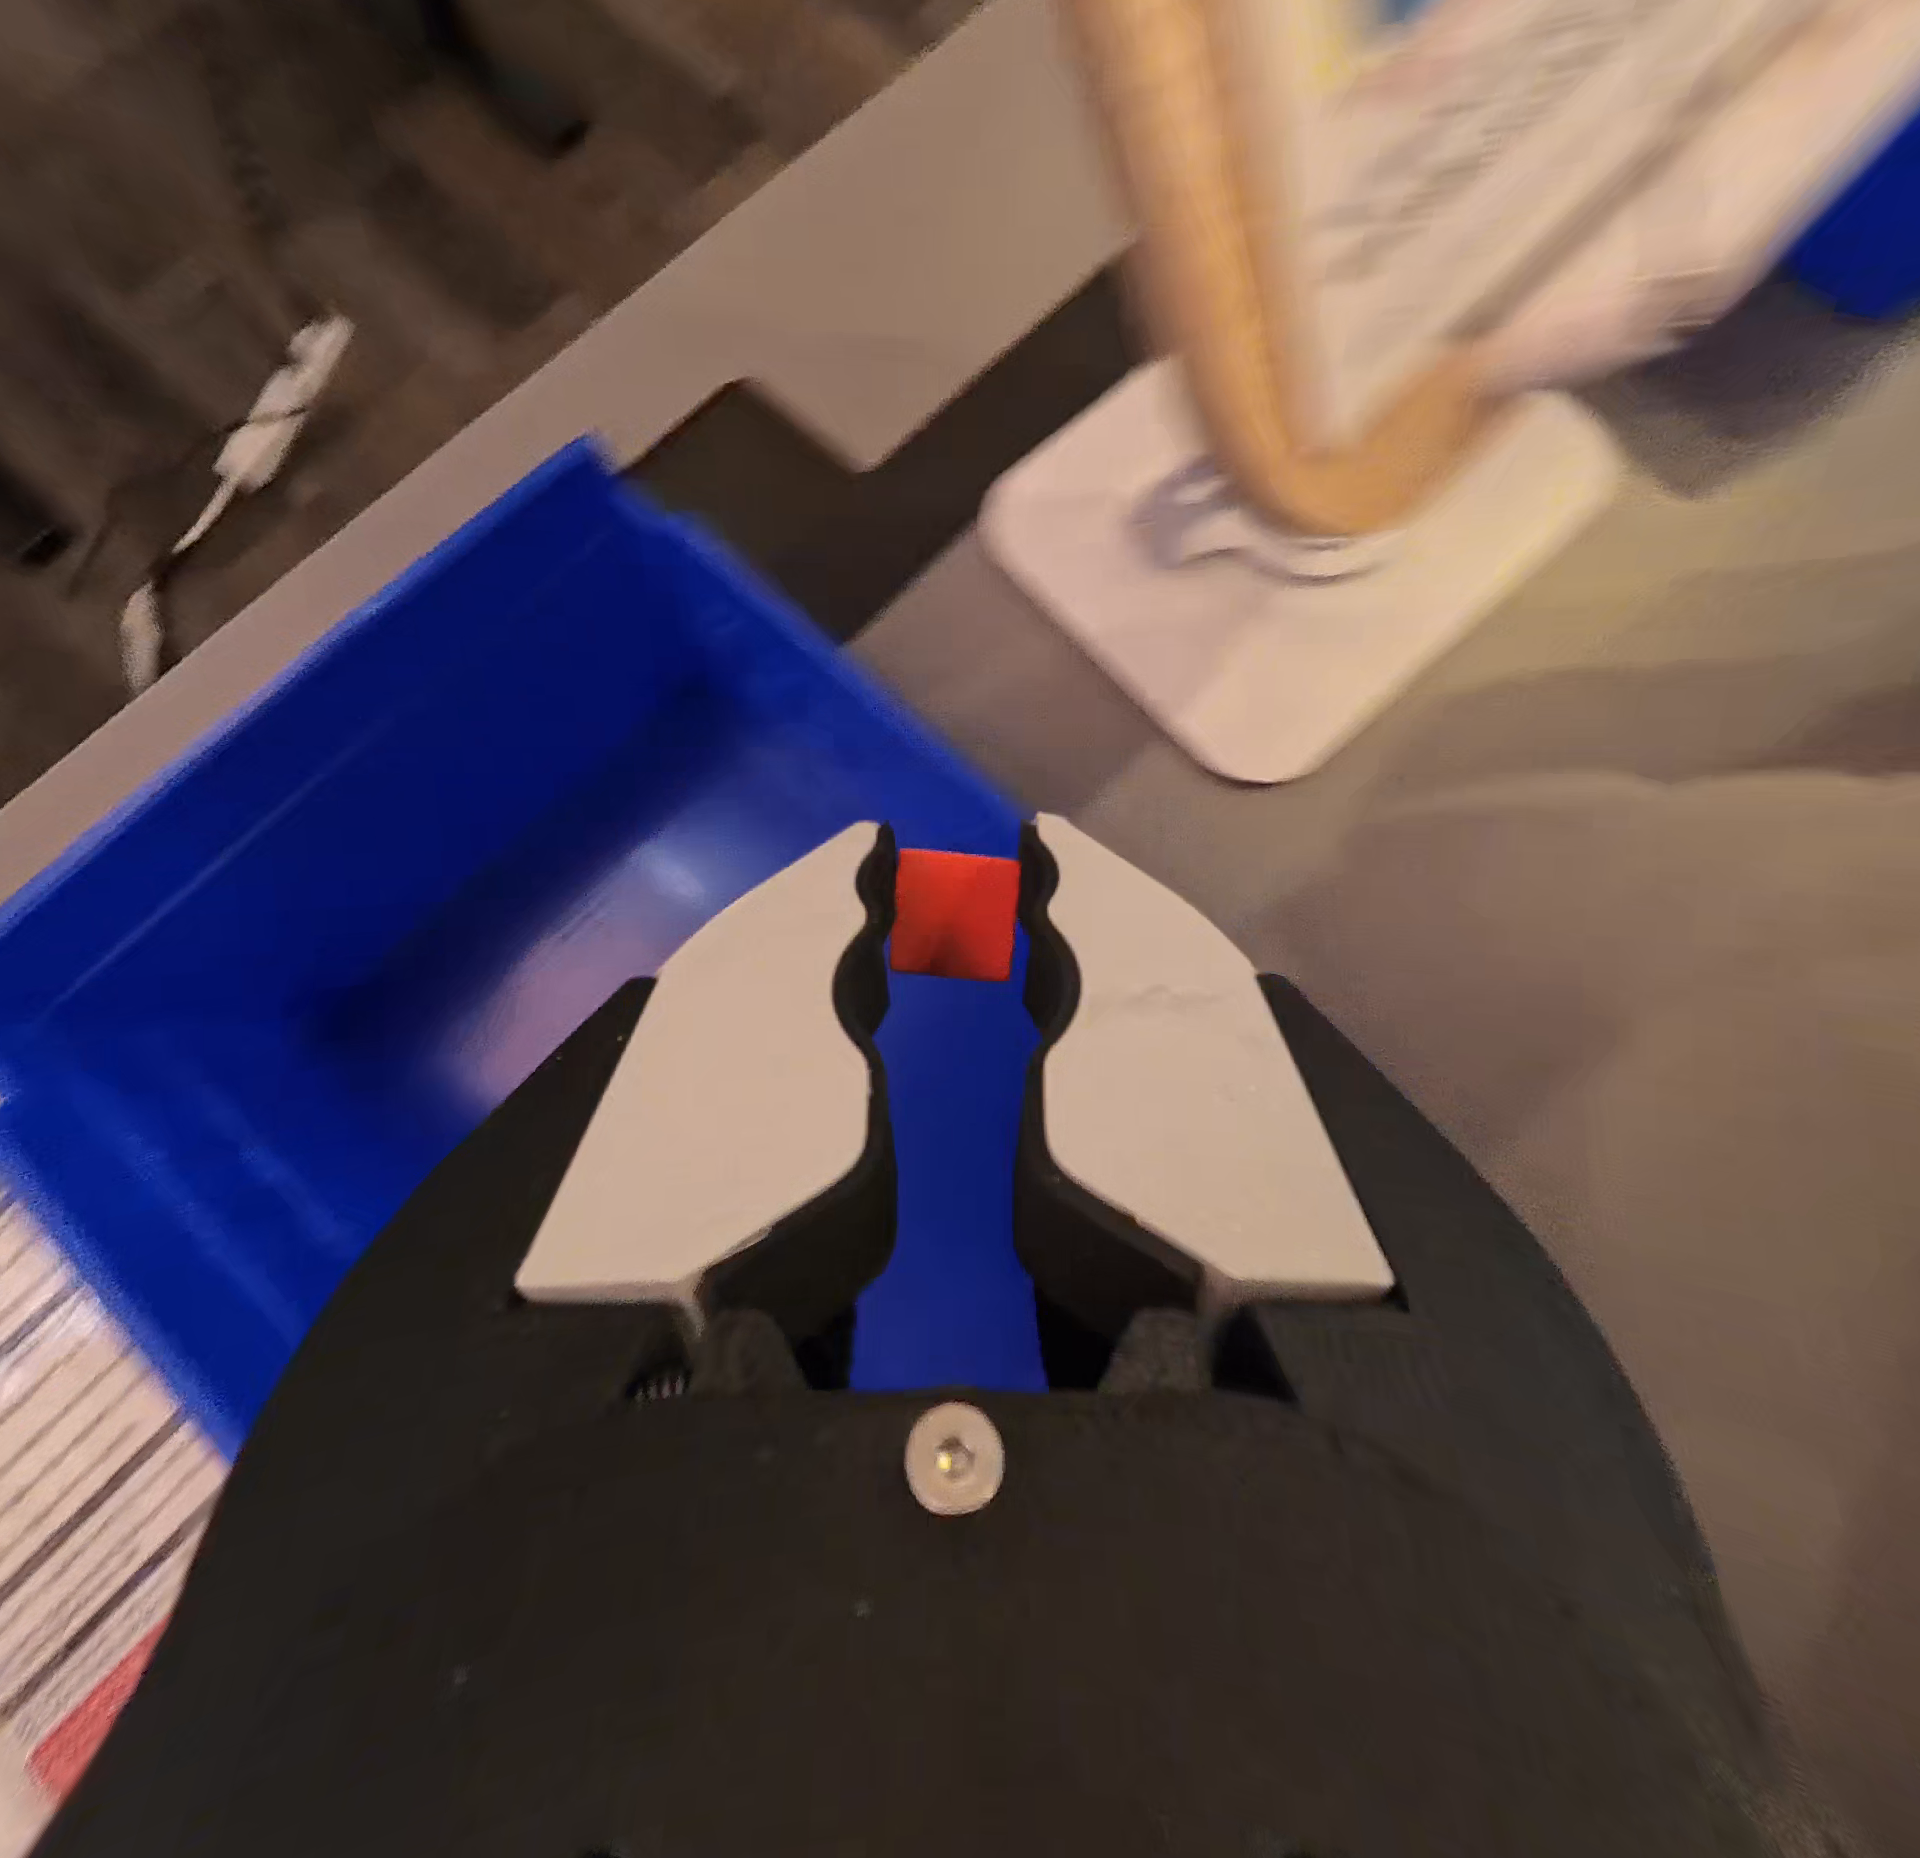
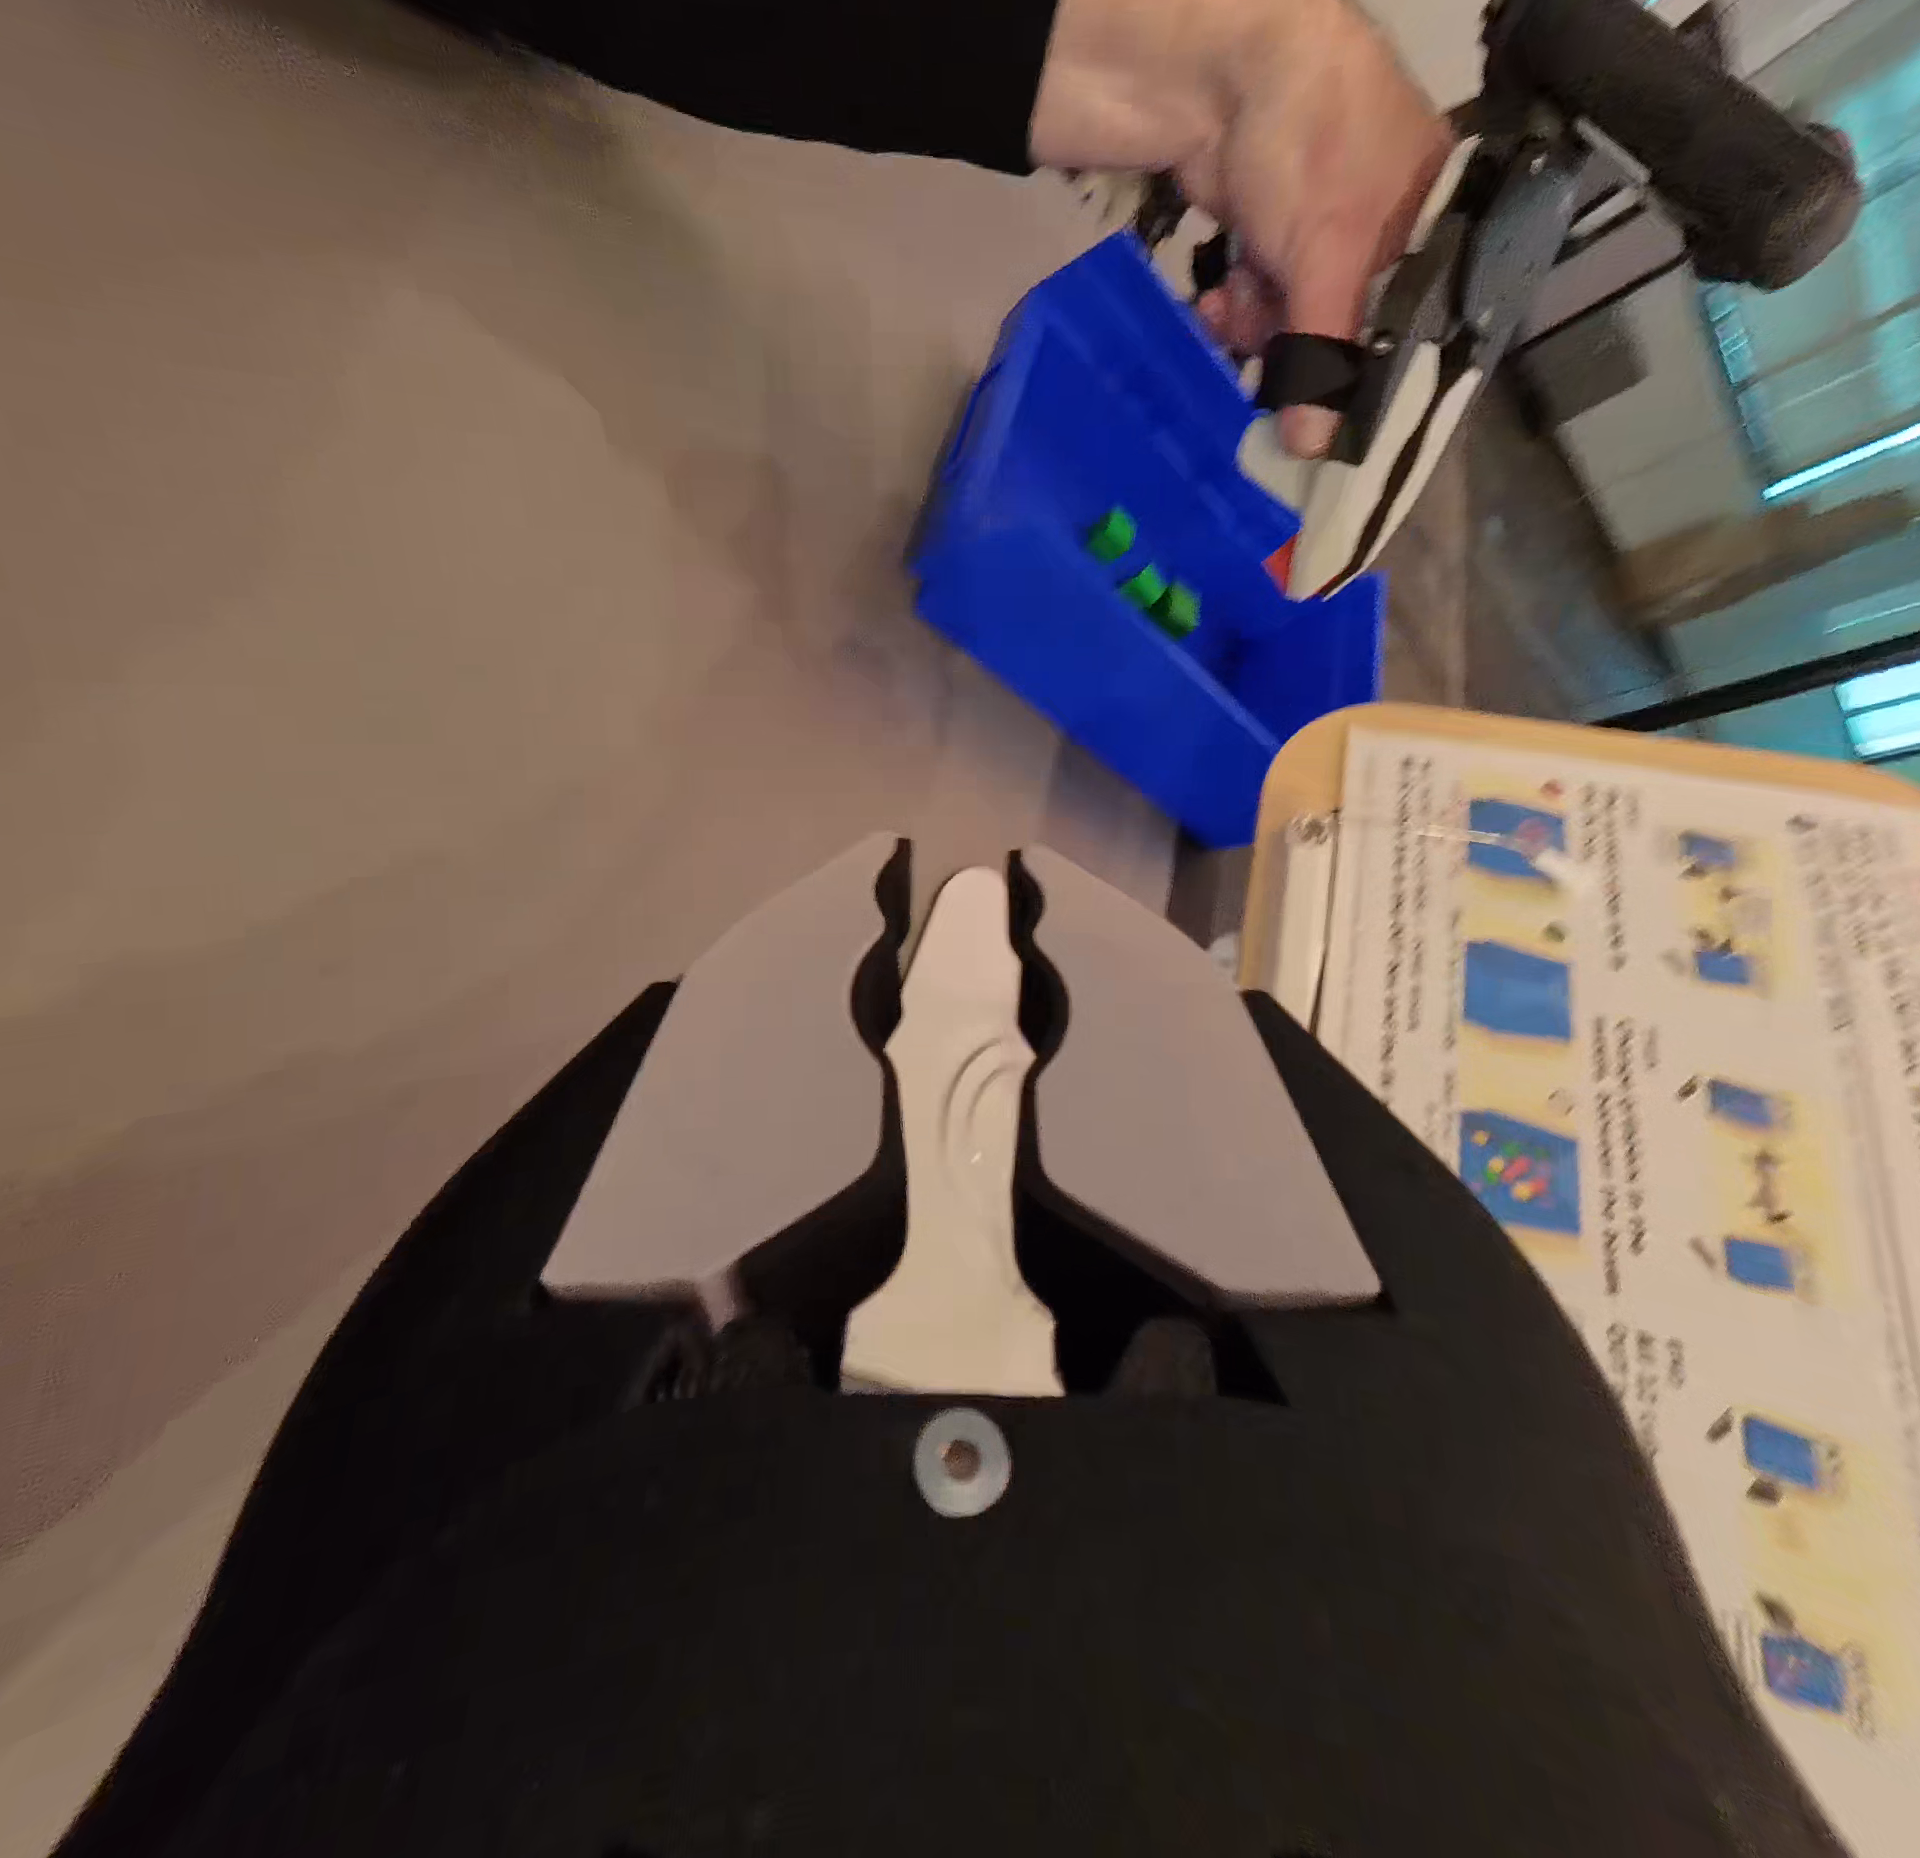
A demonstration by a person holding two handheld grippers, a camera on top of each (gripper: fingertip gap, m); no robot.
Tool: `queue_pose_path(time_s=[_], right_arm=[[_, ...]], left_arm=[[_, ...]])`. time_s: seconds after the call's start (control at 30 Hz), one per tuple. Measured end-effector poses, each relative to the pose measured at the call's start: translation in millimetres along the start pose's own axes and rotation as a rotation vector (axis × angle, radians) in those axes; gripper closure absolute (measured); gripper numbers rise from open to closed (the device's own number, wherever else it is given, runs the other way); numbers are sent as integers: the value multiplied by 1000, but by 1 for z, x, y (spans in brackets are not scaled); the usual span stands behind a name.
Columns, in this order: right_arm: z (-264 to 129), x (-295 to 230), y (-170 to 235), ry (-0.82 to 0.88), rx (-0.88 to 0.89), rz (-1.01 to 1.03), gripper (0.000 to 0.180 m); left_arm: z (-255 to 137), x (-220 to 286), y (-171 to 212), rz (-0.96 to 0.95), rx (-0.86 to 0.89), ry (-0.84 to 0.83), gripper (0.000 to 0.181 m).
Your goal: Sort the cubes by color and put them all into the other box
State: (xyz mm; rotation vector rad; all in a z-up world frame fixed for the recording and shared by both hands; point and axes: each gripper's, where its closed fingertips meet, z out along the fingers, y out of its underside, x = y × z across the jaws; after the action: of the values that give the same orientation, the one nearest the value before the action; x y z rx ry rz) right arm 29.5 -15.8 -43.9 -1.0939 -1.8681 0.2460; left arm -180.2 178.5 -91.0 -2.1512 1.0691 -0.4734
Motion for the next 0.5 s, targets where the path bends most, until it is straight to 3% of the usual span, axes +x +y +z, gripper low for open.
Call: queue_pose_path(time_s=[0.27, 0.5], right_arm=[[30, 19, -28, 228, 153, -193, 135], [33, 8, -34, 245, 131, -344, 140]], left_arm=[[-18, 186, -27, 319, -72, 531, 159], [-19, 271, -40, 465, -167, 782, 159]])
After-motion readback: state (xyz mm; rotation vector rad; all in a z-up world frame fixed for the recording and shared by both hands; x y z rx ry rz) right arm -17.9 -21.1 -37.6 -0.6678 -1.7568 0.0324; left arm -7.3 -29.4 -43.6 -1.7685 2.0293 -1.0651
